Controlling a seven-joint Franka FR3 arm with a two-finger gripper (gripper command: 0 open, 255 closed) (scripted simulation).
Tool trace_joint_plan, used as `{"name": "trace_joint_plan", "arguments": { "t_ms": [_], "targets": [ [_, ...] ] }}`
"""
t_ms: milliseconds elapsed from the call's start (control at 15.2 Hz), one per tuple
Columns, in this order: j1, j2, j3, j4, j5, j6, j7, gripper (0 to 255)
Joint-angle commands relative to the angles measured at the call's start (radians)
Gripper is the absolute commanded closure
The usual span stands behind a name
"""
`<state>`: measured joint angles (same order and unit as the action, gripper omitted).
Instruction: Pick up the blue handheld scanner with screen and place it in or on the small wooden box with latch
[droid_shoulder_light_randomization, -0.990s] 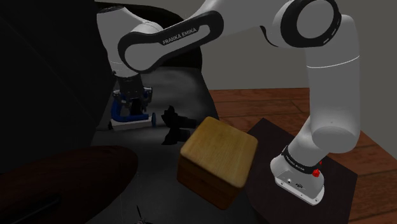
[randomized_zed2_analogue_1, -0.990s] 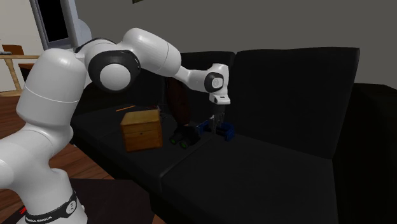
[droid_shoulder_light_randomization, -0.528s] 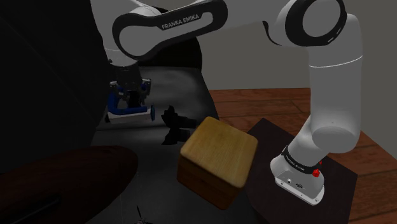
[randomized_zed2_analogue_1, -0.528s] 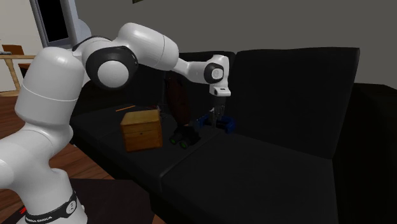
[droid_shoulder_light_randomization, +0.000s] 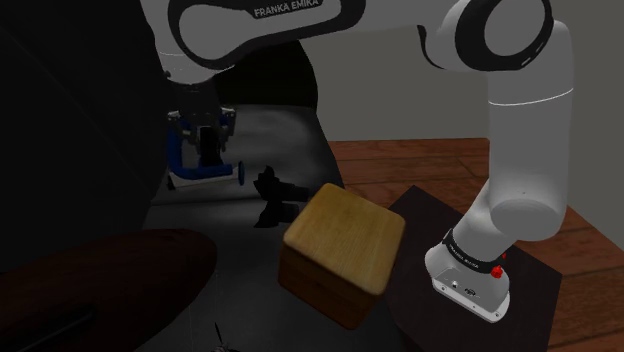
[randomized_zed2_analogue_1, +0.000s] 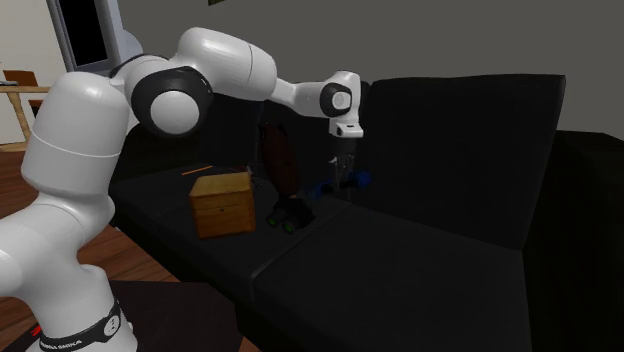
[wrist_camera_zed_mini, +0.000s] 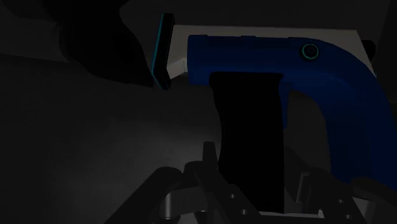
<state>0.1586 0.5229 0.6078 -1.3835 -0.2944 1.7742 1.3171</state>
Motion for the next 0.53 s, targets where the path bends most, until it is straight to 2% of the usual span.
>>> {"name": "trace_joint_plan", "arguments": {
  "t_ms": [0,462],
  "targets": [
    [0.003,-0.002,0.001,0.028,0.002,-0.028,-0.005,255],
    [0.02,-0.002,0.004,0.126,0.005,-0.122,-0.013,255]
  ]
}}
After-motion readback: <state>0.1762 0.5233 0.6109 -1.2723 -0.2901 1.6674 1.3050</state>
